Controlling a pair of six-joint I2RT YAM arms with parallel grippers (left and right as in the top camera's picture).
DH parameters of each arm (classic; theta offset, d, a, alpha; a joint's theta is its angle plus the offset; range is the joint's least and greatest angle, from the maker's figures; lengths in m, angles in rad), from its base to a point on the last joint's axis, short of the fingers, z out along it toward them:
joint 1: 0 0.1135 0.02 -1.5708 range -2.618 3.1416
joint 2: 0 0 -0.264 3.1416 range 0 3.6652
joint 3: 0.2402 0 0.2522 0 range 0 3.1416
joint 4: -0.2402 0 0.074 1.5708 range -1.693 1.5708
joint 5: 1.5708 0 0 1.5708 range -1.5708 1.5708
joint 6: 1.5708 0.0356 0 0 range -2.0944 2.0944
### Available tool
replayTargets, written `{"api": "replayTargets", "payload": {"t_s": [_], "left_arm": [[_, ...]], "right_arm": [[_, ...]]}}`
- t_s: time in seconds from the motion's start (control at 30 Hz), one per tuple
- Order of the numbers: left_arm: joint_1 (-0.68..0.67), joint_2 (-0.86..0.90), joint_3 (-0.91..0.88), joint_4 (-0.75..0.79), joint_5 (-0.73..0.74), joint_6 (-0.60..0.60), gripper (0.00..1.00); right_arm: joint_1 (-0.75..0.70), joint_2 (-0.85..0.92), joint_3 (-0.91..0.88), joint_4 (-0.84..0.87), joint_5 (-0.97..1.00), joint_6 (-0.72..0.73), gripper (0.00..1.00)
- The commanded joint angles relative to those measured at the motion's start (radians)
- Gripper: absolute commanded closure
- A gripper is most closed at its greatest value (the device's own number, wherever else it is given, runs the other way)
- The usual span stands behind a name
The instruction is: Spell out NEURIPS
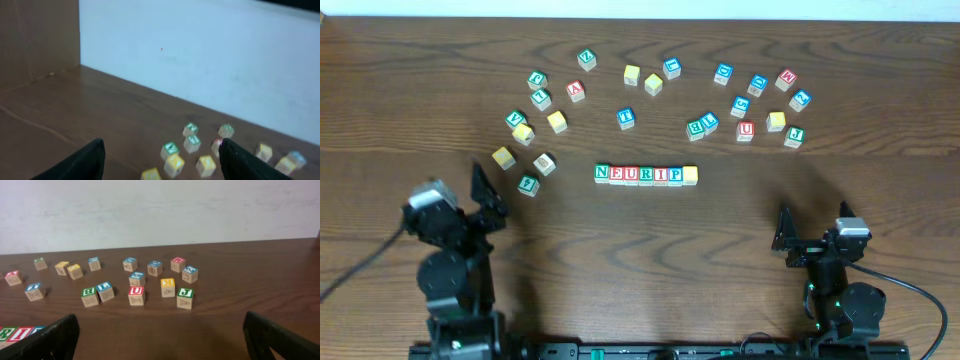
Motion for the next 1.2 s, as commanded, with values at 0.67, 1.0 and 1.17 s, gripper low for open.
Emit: {"api": "replayTargets", "payload": {"t_s": [0.67,1.0,1.17], "left_arm": [[-0.002,-0.375,-0.231,-0.165,0.024,0.106,0.28],[-0.002,-0.385,-0.256,-0.238,0.018,0.105,0.28],[-0.002,-0.385,-0.256,-0.237,0.018,0.105,0.28]], "right_arm": [[0.006,-0.007,-0.004,-0.002,-0.006,0.010,0.01],[0.006,-0.007,-0.004,-0.002,-0.006,0.010,0.01],[0.006,-0.007,-0.004,-0.002,-0.006,0.010,0.01]]}}
